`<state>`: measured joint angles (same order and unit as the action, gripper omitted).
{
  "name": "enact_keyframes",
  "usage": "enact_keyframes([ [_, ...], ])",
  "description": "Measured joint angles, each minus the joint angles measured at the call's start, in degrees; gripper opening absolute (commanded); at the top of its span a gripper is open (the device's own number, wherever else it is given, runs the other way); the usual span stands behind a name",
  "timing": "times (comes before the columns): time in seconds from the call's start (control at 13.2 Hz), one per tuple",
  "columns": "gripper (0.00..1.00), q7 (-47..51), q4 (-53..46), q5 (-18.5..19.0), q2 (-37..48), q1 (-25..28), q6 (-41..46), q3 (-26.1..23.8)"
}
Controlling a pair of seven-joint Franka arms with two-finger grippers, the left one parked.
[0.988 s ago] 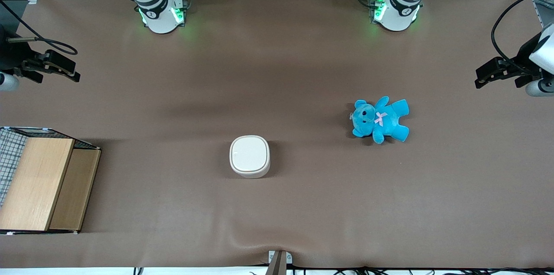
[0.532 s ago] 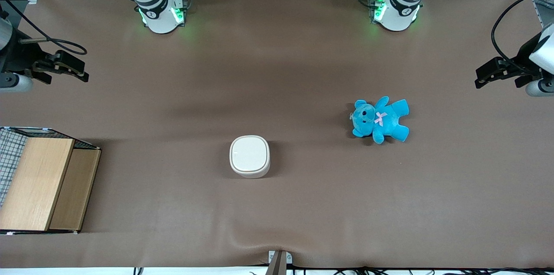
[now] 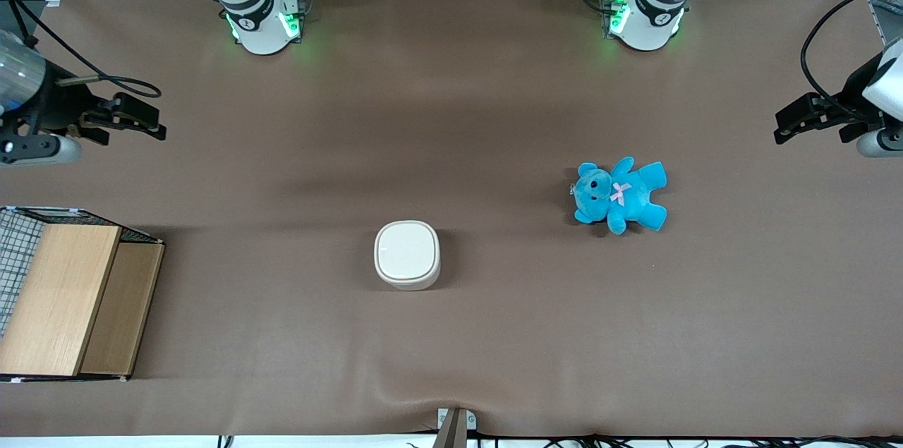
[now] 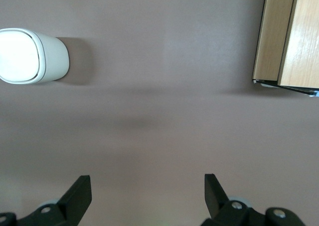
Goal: Open trash can with right arm
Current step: 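Move the open right gripper toward the white trash can lid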
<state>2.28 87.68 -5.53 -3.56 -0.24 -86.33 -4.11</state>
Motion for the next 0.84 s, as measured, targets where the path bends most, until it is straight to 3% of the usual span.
enact_keyframes([
  [0.84, 1.00, 10.1, 0.0, -0.8, -6.6, 7.9, -9.2, -0.2],
])
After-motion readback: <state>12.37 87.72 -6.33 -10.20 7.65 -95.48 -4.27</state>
